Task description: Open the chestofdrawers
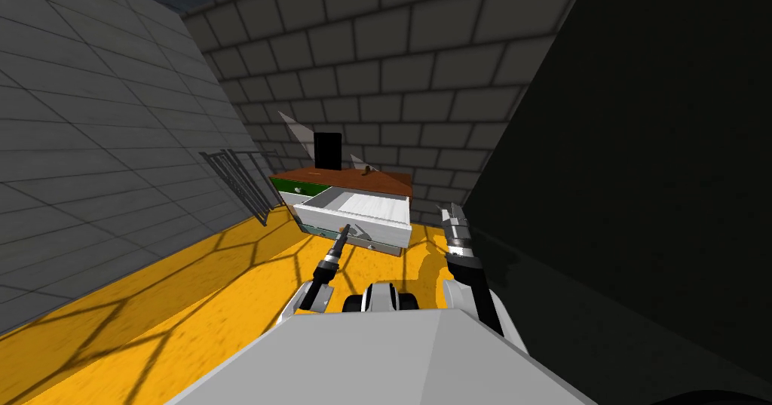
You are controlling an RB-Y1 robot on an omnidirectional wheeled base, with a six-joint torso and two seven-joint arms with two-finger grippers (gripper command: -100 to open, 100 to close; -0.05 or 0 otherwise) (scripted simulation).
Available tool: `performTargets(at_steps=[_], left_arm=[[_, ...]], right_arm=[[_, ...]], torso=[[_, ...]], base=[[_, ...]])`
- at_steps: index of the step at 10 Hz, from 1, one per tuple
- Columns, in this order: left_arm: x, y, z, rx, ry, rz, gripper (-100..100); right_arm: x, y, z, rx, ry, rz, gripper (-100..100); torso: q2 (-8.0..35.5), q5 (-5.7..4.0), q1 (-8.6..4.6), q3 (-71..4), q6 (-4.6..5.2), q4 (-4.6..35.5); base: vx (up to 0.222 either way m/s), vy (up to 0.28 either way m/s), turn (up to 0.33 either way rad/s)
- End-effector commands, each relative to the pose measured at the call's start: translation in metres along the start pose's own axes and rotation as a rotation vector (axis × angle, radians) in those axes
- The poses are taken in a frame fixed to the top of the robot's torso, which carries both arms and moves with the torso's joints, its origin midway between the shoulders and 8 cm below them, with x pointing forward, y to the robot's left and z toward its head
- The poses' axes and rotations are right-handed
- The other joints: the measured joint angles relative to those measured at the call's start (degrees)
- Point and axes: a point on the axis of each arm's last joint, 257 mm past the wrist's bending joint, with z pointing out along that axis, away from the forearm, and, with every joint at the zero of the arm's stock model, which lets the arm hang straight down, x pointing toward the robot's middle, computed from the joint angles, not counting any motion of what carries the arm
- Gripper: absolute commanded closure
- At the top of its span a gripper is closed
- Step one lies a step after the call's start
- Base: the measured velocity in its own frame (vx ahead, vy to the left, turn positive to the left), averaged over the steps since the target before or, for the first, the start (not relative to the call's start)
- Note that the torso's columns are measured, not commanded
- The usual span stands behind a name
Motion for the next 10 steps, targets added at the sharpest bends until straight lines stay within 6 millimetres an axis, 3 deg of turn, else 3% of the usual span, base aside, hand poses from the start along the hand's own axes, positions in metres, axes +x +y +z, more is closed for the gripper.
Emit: performTargets(at_steps=[1,3,4,5,10], left_arm=[[-0.009,-0.008,0.019,0.0,-0.001,0.0,-100],[-0.017,-0.014,0.033,0.0,-0.002,0.001,-100],[-0.008,-0.002,0.024,-0.029,0.006,-0.004,-100],[-0.007,0.001,0.023,-0.039,0.008,-0.005,0],[-0.005,0.01,0.018,-0.063,0.013,-0.006,0]], right_arm=[[0.0,0.0,0.0,0.0,0.0,0.0,0],[0.0,0.0,0.0,0.0,0.0,0.0,0],[0.0,0.0,0.0,0.0,0.0,0.0,0],[0.0,0.0,0.0,0.0,0.0,0.0,0],[0.0,0.0,0.0,0.0,0.0,0.0,0]], torso=[[0.15,-0.06,-0.04,0.07,-0.01,0.13],[0.31,-0.24,-0.16,0.14,-0.09,0.41],[0.44,-0.28,-0.23,0.21,-0.05,0.52],[0.33,-0.2,-0.23,0.18,-0.04,0.35],[-0.1,-0.01,-0.04,-0.06,0.01,-0.03]], base=[[-0.065,-0.006,-0.012],[-0.066,-0.009,0.002],[-0.021,0.004,-0.001],[0.0,0.0,0.0],[0.0,0.0,0.0]])
